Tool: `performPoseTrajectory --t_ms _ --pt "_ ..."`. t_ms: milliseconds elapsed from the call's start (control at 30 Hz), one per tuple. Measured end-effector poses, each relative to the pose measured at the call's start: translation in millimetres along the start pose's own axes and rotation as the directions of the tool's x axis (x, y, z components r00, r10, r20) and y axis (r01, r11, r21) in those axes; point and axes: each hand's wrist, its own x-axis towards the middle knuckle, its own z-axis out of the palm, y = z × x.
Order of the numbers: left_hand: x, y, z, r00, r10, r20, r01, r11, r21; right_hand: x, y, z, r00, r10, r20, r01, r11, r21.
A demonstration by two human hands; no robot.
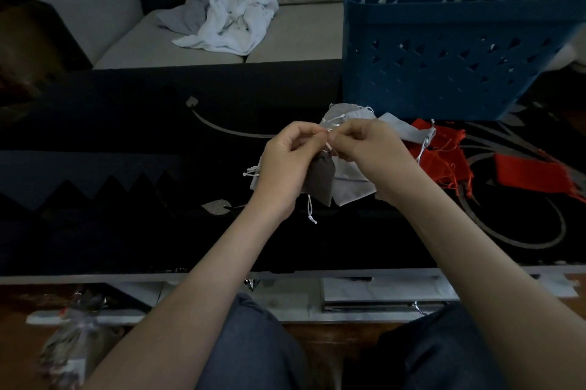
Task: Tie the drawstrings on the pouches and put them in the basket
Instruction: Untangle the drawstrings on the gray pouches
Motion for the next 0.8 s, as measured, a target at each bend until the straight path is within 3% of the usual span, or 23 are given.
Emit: performPoseTrajectory --t_ms 100,267,467,567,800 --pt "1 0 -1 0.998 -0.059 -0.016 0.058 0.998 -0.039 -1 0 -1 0.999 -0.036 -0.032 0.034 0.997 -0.065" --pt "3 3 -1 0.992 -0.125 0.007 0.125 0.986 -0.106 -2 1 1 0.993 -0.085 -0.081 0.083 0.996 -0.029" --pt "3 5 1 0.984 -0.178 0.025 0.179 0.982 -0.055 -2 2 1 0.974 -0.201 -0.105 0.188 0.975 -0.119" --pt "4 6 1 0.984 -0.176 0.0 0.176 0.984 -0.037 -2 3 6 0.975 -0.192 -0.111 0.185 0.98 -0.072" --pt "4 0 -1 0.988 -0.128 -0.087 0.123 0.99 -0.061 -4 -1 8 0.994 -0.087 0.068 0.089 0.996 -0.029"
